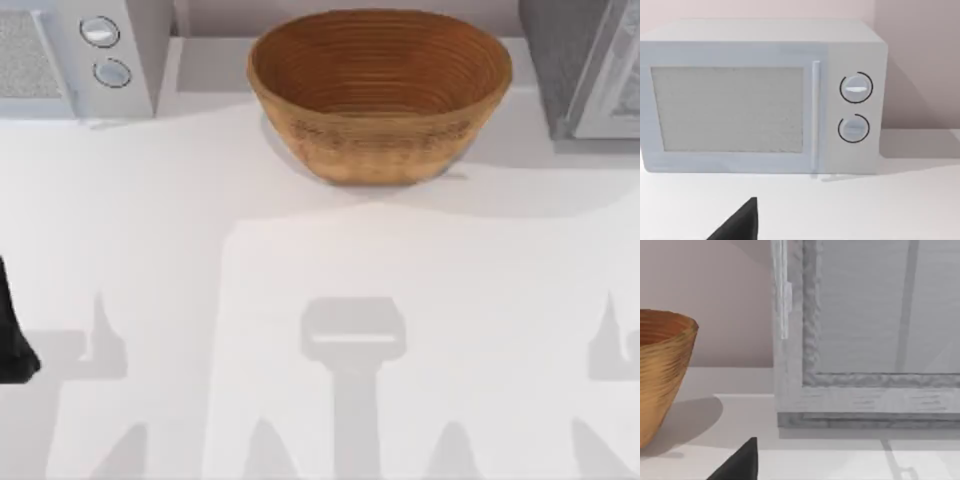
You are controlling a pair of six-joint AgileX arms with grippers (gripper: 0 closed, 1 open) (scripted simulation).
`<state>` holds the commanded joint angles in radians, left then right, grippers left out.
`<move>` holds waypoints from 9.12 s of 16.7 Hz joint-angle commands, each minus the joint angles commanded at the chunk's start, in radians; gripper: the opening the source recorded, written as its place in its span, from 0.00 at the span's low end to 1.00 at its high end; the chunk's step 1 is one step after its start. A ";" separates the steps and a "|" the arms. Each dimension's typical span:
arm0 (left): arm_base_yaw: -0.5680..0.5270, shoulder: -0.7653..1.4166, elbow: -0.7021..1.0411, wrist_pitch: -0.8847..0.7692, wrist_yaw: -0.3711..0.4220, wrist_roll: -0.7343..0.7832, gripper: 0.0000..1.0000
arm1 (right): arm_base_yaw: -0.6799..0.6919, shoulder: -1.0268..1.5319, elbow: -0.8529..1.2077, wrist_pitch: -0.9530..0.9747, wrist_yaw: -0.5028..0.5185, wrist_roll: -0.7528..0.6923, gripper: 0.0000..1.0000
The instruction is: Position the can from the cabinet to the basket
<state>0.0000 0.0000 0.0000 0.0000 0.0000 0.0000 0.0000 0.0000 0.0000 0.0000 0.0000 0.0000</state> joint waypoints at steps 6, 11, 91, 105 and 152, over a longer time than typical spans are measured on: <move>0.000 0.000 0.000 0.000 0.000 0.000 1.00 | 0.018 0.096 0.107 -0.026 0.011 0.001 1.00; 0.000 0.000 0.000 0.000 0.000 0.000 1.00 | 0.059 0.378 0.463 -0.113 0.052 0.003 1.00; 0.000 0.000 0.000 0.000 0.000 0.000 1.00 | 0.538 1.310 2.060 -0.749 0.559 0.014 0.00; 0.000 0.000 0.000 0.000 0.000 0.000 1.00 | 0.409 0.998 1.577 -0.570 0.427 0.010 0.00; 0.000 0.000 0.000 0.000 0.000 0.000 1.00 | 0.582 1.839 1.248 0.580 0.602 0.015 0.00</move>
<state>0.0000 0.0000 0.0000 0.0000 0.0000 0.0000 0.5815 1.8390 1.2483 0.5795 0.6020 0.0154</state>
